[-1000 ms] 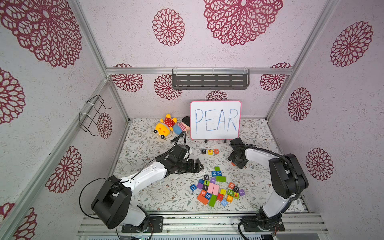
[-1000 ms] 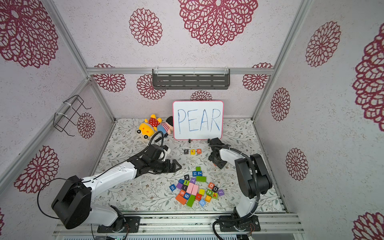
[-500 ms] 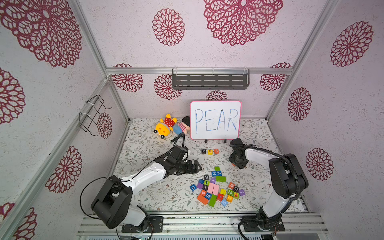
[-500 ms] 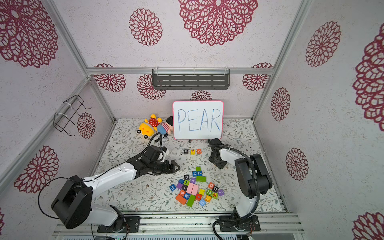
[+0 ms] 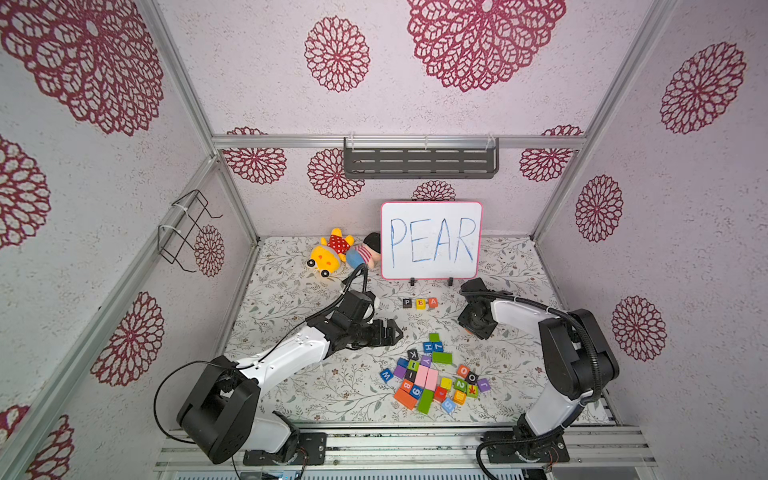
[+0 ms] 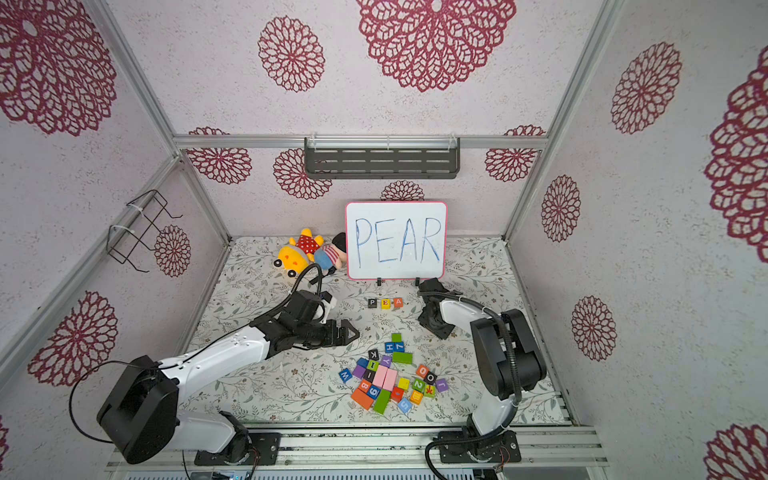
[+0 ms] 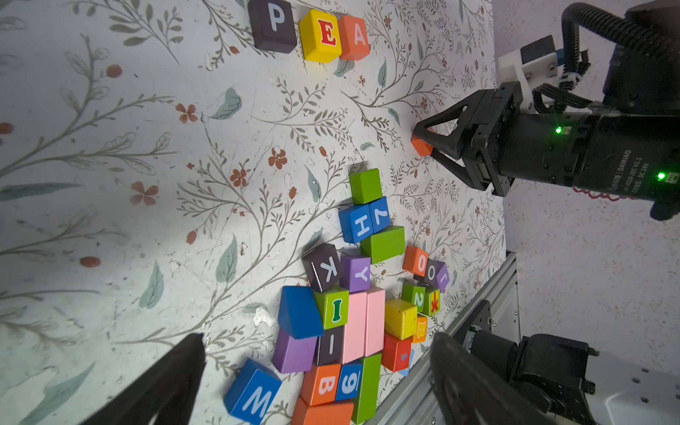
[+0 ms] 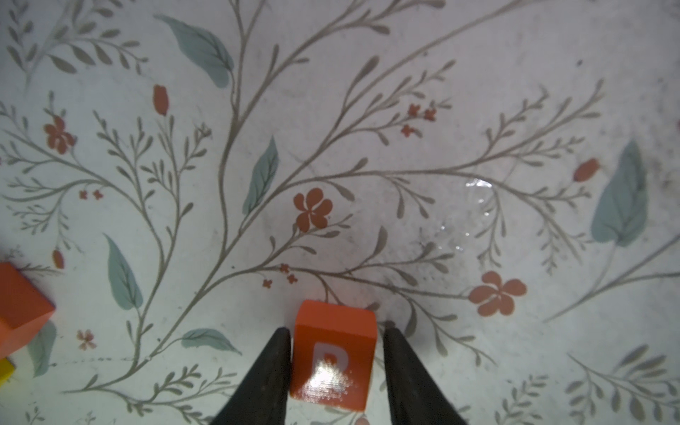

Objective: Spell the uppercase word “pear” with letter blocks
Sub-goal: Pick up the letter block from the center of the board.

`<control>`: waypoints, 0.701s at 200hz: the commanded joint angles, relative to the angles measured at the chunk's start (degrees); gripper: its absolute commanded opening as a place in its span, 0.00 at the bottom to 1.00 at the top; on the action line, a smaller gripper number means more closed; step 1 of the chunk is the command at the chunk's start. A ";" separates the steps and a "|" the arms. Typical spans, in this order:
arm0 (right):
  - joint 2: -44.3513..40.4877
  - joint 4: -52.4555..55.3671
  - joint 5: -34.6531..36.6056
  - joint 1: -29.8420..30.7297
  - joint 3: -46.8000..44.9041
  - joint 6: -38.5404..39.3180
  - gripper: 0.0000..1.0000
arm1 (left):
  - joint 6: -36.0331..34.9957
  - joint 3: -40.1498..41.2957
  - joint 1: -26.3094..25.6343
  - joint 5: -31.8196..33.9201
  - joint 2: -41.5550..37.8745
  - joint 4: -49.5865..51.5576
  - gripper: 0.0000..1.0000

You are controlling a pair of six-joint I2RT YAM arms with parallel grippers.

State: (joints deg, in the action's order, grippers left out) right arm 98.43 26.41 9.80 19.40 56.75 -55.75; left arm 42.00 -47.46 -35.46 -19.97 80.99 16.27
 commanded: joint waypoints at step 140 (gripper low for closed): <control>16.05 9.90 -2.81 -0.06 26.76 31.83 0.34 | -2.84 -10.42 7.42 -3.23 6.30 4.10 0.98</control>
State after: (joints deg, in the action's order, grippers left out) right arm 111.96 31.16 7.25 19.40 76.93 -31.88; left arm 40.71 -55.92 -29.10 -21.93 85.84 19.00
